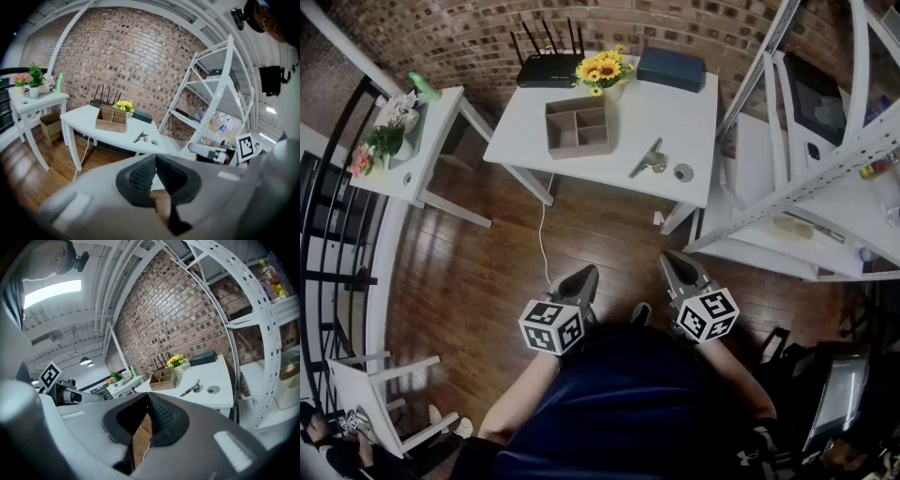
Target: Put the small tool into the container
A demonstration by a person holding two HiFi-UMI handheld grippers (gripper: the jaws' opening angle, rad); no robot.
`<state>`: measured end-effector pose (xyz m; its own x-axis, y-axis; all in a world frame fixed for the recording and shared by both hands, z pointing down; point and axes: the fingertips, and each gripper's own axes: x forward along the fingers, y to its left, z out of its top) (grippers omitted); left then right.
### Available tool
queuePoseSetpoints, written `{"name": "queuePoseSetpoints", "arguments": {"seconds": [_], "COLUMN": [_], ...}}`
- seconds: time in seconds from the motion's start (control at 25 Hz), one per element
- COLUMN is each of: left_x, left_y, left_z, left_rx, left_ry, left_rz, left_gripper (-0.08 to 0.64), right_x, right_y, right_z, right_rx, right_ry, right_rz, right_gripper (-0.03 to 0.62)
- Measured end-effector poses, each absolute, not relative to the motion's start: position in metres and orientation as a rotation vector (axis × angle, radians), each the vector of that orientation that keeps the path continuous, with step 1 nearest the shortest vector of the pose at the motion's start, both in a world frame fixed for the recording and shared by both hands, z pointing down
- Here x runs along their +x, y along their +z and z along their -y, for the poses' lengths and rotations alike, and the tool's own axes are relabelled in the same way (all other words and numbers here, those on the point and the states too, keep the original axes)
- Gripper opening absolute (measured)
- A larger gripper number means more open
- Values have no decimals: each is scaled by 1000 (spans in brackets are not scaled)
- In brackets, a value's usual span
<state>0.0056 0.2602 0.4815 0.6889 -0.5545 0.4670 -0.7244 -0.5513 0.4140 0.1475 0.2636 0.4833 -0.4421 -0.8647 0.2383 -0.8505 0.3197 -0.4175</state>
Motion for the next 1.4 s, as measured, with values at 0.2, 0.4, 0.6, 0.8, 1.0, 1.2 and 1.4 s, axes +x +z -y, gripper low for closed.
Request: {"name": "queuePoseSetpoints", "arguments": {"seconds": [0.2, 0.4, 0.6, 0.8, 1.0, 1.2, 1.4], "left_x": [15, 3, 1, -8, -19, -53, -76], "left_y": [477, 479, 486, 489, 478, 488, 505], "left_z": [-258, -246, -212, -154, -91, -38, -12], "left_rx": [2307, 2267, 2273, 2362, 2479, 2454, 2375], "left_ry": [390, 387, 373, 376, 347, 312, 308], "left_rz": [1006, 1053, 995, 889, 732, 698, 691], "left_gripper": [3, 3, 3, 3, 3, 19, 90], "right_x": [162, 154, 135, 138, 138, 134, 145], "right_y": [497, 505, 503, 515, 519, 516, 528], "right_z": [-257, -246, -218, -170, -119, -79, -63], "right_rx": [-1693, -1636, -1597, -1821, -2026, -2081, -2106], "right_ry": [-795, -856, -836, -915, -1055, -1162, -1284], "right_rz": [-2582, -2601, -2651, -2534, -2323, -2073, -1869], "right_gripper": [11, 11, 11, 11, 12, 89, 120]}}
